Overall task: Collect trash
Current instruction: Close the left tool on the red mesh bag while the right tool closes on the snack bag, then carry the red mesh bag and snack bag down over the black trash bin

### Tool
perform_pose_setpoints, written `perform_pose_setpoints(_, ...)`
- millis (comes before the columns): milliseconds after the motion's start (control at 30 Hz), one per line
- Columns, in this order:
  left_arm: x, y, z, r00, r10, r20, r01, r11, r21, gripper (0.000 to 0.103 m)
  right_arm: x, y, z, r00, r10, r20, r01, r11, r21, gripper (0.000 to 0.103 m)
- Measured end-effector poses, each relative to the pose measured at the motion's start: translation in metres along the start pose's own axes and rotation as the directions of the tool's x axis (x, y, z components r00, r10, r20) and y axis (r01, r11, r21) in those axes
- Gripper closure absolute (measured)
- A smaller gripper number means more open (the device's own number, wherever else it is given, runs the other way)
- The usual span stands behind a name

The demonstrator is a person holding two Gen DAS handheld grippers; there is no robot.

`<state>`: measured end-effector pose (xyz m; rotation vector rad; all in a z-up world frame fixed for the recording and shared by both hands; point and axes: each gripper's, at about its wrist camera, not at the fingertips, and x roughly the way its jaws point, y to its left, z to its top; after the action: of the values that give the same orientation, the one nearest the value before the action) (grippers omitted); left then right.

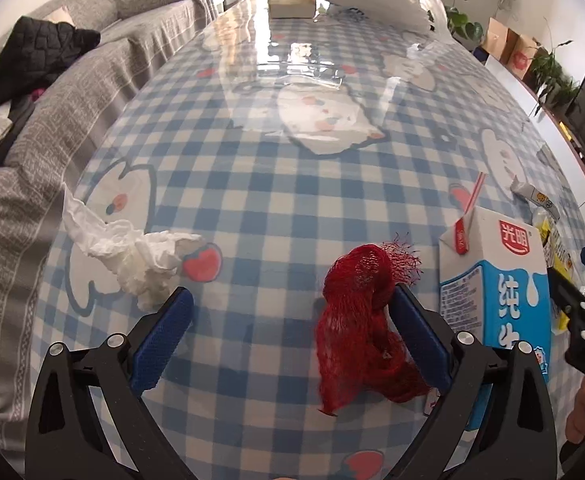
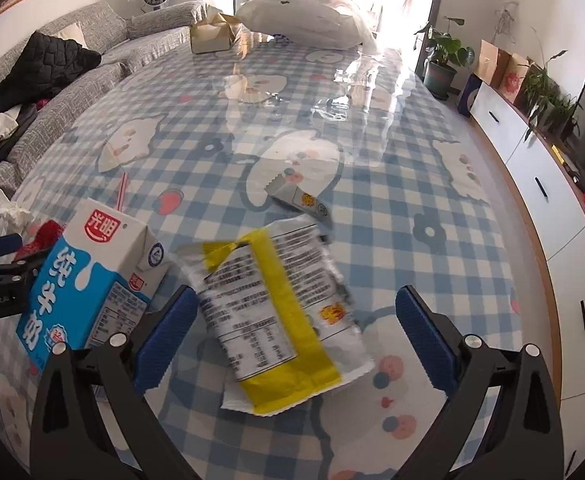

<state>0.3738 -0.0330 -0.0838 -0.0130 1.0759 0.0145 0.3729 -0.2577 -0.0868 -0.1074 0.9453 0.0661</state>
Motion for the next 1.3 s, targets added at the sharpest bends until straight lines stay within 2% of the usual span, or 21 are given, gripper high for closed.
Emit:
perform_pose_setpoints(200,0.001,-0.007,0.002,1.0,-0.007,0.001,0.007,1.0,0.013,0.009,0.008,0.003,-0.005,1.0,0.001,-0.017,-0.001,1.0,0.0,0.013)
perform_pose_setpoints(333,0.0,-0.006,0.0,1.0,-0.017,0.004,0.017,1.0,0.017,0.018,0.013,0.001,-0.006,0.999,0.022,-0.026,-0.022,1.0,0.023,0.021)
perform_pose_setpoints(400,-0.002,-0.005,0.0,1.0,-0.022,0.009,0.022,1.0,0.02,0.024,0.013,0.001,-0.005,0.999,0.026,-0.023,-0.025,0.999,0.023,0.027)
perform_pose_setpoints(567,-0.006,-0.004,-0.001,1.0,-0.007,0.011,0.007,1.0,0.025,0.053,0.01,0.003,-0.005,0.999,0.031,-0.013,-0.031,0.999,0.016,0.036)
perform_pose_setpoints(633,-0.007,-0.004,-0.001,1.0,0.011,0.013,-0.012,0.999,0.036,0.06,0.01,0.004,-0.005,0.999,0.033,-0.011,-0.032,0.999,0.014,0.037)
perform_pose_setpoints(867,-0.008,-0.003,-0.001,1.0,0.02,0.021,-0.021,0.999,0.041,0.075,0.007,0.002,-0.004,1.0,0.026,0.0,-0.026,0.999,0.02,0.048)
perform_pose_setpoints(933,-0.009,-0.002,-0.001,0.999,0.021,0.024,-0.022,0.999,0.039,0.077,0.006,0.002,-0.004,1.0,0.025,0.001,-0.025,1.0,0.019,0.051)
perform_pose_setpoints(1067,-0.009,-0.002,-0.002,0.999,0.022,0.029,-0.023,0.999,0.046,0.08,0.005,0.003,-0.004,0.999,0.031,0.007,-0.031,0.999,0.005,0.063)
perform_pose_setpoints(1300,-0.012,0.0,-0.006,0.999,0.024,0.024,-0.025,0.998,0.052,0.08,0.001,0.005,-0.007,0.999,0.036,0.018,-0.036,0.999,-0.004,0.071)
